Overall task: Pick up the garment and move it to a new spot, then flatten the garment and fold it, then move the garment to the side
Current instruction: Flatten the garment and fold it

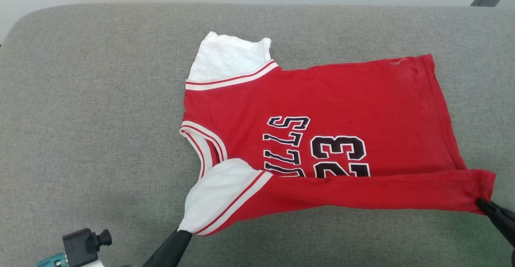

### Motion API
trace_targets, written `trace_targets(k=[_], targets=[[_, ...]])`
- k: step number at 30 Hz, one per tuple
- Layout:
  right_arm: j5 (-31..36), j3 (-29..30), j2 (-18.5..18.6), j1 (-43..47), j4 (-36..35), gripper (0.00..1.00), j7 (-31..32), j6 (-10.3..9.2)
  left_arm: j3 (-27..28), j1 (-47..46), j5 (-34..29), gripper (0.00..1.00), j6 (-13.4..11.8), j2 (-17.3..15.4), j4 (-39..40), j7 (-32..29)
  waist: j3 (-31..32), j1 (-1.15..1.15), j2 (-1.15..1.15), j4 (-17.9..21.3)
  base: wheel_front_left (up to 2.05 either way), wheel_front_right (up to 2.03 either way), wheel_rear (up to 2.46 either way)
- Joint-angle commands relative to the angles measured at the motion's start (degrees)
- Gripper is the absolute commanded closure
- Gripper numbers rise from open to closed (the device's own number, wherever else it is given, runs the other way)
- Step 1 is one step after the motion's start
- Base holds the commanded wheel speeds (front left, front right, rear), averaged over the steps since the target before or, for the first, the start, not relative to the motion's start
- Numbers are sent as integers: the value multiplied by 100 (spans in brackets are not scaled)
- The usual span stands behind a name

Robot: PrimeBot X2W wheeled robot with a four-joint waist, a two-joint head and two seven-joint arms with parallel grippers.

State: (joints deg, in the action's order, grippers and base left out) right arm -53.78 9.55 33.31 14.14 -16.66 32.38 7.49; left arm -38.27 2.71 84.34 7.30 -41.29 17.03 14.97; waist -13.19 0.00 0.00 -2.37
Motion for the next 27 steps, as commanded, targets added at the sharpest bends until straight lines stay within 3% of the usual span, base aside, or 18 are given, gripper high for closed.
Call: trace_targets(k=[1, 6, 11, 27], targets=[[54, 52, -63, 16, -81, 100, 59, 0, 21, -14, -81, 100, 21, -15, 7, 26, 1, 0, 0, 0, 0, 0, 0], [210, 257, -386, -281, -225, 100, 314, 0, -32, -556, -121, 100, 21, 72, -60, -107, -73, 0, 0, -27, 0, 0, 0], [370, 205, -534, -925, 75, 100, 415, 0, -114, -1320, -60, 100, 21, 274, -440, -397, -251, 0, 0, 13, 0, 0, 0], [676, -567, -404, -2165, 1565, 100, 35, 0, -536, -2709, 12, 100, 21, 827, -2461, -649, -971, 0, 0, 62, 0, 0, 0]])
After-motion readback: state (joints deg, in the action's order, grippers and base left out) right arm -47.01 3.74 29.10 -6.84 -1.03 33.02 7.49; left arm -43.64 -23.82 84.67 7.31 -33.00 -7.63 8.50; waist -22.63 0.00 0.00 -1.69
